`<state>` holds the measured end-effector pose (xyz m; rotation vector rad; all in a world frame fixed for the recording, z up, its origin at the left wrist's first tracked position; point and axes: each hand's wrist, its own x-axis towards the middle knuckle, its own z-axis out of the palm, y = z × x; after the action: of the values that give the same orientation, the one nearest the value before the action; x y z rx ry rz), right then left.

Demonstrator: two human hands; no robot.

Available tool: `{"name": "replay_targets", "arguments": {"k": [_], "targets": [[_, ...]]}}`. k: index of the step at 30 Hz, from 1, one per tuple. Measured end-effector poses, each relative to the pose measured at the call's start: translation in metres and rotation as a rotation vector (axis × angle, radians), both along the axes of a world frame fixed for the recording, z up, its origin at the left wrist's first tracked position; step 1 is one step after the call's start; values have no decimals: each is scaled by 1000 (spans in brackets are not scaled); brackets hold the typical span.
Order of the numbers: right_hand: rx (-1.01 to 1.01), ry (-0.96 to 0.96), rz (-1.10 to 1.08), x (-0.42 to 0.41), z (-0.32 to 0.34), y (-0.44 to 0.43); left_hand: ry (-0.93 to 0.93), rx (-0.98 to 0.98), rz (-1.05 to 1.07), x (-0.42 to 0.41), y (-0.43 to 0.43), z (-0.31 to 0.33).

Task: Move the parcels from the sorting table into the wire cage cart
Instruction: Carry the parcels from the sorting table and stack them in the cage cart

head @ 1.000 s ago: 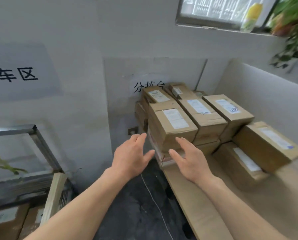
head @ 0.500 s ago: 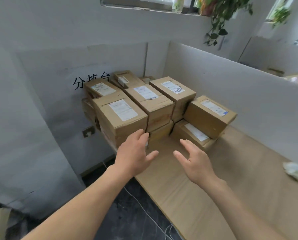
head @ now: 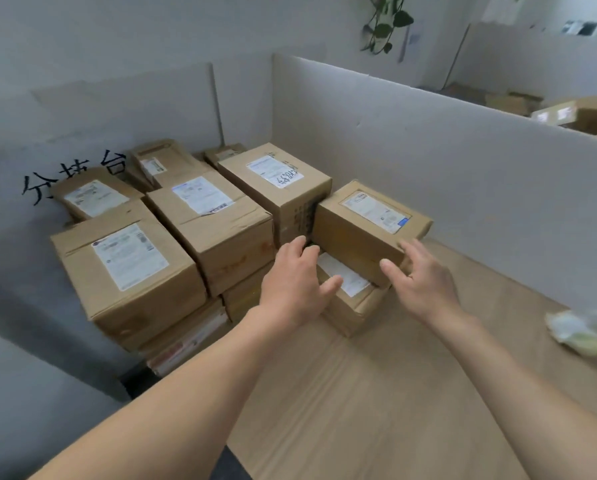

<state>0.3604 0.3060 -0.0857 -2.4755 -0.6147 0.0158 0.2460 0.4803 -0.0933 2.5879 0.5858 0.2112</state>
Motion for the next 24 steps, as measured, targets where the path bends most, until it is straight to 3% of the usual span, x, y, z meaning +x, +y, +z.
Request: {"name": "replay_targets", "arguments": {"k": [8, 14, 19, 24], "targets": [[-116, 103, -96, 136, -20, 2, 61, -130, 21, 84, -18, -16], [-122, 237, -66, 182, -37, 10, 102, -206, 80, 110, -25, -31], [119, 218, -135, 181, -45, 4, 36, -295, 140, 116, -22, -48], [416, 518, -65, 161, -64, -1, -21, -390, 183, 112, -26, -53]]}}
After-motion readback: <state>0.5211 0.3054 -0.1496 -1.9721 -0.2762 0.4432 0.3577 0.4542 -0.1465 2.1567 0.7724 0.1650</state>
